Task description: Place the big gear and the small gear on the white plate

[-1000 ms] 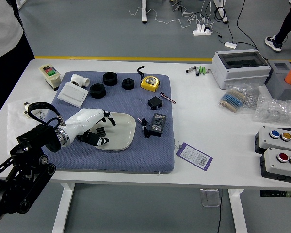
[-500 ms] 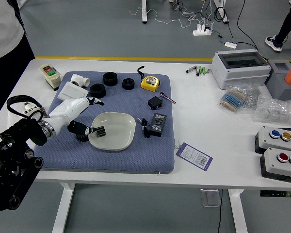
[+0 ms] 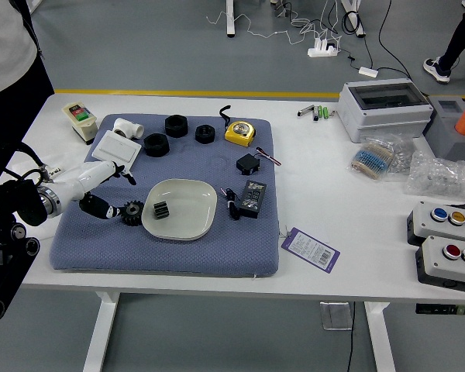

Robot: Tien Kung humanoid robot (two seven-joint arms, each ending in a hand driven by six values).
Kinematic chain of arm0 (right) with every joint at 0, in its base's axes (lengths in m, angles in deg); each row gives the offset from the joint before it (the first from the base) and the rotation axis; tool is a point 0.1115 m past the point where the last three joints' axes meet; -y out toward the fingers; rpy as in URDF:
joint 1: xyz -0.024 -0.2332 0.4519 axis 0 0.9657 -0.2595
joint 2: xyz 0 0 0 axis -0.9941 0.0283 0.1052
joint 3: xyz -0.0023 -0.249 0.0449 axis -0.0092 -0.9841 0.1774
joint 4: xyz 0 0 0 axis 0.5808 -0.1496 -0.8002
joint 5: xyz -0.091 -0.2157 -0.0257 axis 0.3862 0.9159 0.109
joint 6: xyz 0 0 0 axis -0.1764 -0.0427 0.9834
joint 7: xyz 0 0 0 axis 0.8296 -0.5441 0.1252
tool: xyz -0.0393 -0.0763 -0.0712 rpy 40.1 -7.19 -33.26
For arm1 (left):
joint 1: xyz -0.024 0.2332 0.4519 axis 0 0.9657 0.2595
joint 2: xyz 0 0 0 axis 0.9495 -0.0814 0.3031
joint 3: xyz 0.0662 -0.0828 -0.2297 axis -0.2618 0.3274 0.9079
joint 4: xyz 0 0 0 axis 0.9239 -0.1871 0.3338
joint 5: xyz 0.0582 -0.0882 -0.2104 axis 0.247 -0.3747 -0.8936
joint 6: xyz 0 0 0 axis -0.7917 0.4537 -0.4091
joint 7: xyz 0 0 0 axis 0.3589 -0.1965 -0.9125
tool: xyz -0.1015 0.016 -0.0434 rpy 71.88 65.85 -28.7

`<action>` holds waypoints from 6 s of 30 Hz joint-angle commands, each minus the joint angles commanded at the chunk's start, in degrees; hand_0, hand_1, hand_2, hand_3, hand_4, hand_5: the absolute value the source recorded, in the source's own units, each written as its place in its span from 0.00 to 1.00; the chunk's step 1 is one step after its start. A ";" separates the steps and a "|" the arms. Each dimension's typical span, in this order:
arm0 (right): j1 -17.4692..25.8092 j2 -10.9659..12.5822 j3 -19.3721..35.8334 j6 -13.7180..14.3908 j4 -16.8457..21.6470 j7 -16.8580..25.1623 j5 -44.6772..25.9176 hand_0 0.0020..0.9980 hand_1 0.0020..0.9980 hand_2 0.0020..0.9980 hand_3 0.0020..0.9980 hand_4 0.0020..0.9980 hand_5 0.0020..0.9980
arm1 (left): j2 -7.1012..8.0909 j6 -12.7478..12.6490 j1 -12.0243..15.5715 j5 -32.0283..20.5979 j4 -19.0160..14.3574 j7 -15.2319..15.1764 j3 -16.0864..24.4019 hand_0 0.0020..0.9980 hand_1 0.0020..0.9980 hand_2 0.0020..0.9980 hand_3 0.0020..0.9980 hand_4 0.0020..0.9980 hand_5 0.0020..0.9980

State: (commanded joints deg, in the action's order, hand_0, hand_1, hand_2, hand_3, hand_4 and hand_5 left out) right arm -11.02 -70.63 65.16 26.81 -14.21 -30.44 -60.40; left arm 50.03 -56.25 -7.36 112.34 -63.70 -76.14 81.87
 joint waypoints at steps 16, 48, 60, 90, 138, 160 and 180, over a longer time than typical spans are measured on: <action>-0.07 0.02 0.24 -0.19 0.04 0.03 0.24 0.67 0.69 0.74 0.56 0.79 0.68 | -0.42 -1.26 -0.21 0.00 3.04 0.01 -3.48 0.80 0.87 0.88 0.83 0.83 0.00; 0.29 -0.06 -0.35 -0.13 0.10 0.09 0.05 0.67 0.69 0.74 0.56 0.78 0.68 | -1.15 -2.83 -0.10 0.00 5.06 2.99 -5.27 0.51 0.50 0.54 0.61 0.50 0.00; 0.17 -0.03 -0.16 0.01 0.09 0.08 0.02 0.67 0.69 0.74 0.56 0.79 0.68 | -1.36 -3.11 0.00 0.00 4.45 3.59 -3.08 0.48 0.46 0.50 0.58 0.56 0.00; -0.14 0.06 0.00 0.21 0.10 0.06 -0.03 0.67 0.69 0.74 0.56 0.79 0.68 | -2.93 -4.26 -3.58 0.00 -5.23 5.91 -7.61 0.43 0.45 0.49 0.57 0.51 0.00; -0.04 0.05 -0.02 0.12 0.12 0.10 0.18 0.67 0.69 0.74 0.56 0.78 0.68 | -8.82 -14.10 -0.85 0.00 -3.71 2.65 0.43 0.66 0.74 0.81 0.79 1.00 0.21; 0.19 -0.39 -0.28 -0.23 -0.02 -0.06 0.39 0.67 0.69 0.74 0.56 0.79 0.68 | -13.76 -22.34 18.86 -32.78 -7.53 -4.79 22.38 0.67 0.74 0.82 0.82 0.80 0.33; 0.35 -0.44 -0.88 -0.23 0.13 -0.02 0.35 0.67 0.69 0.74 0.56 0.79 0.68 | -15.13 -22.90 19.03 -47.00 -2.10 -9.86 24.33 0.70 0.75 0.87 0.84 0.80 0.60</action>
State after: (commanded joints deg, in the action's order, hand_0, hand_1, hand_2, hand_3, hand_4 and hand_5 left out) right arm -10.67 -71.07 64.28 26.57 -14.08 -30.46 -60.05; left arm 34.90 -79.15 11.67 65.34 -65.80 -86.00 106.20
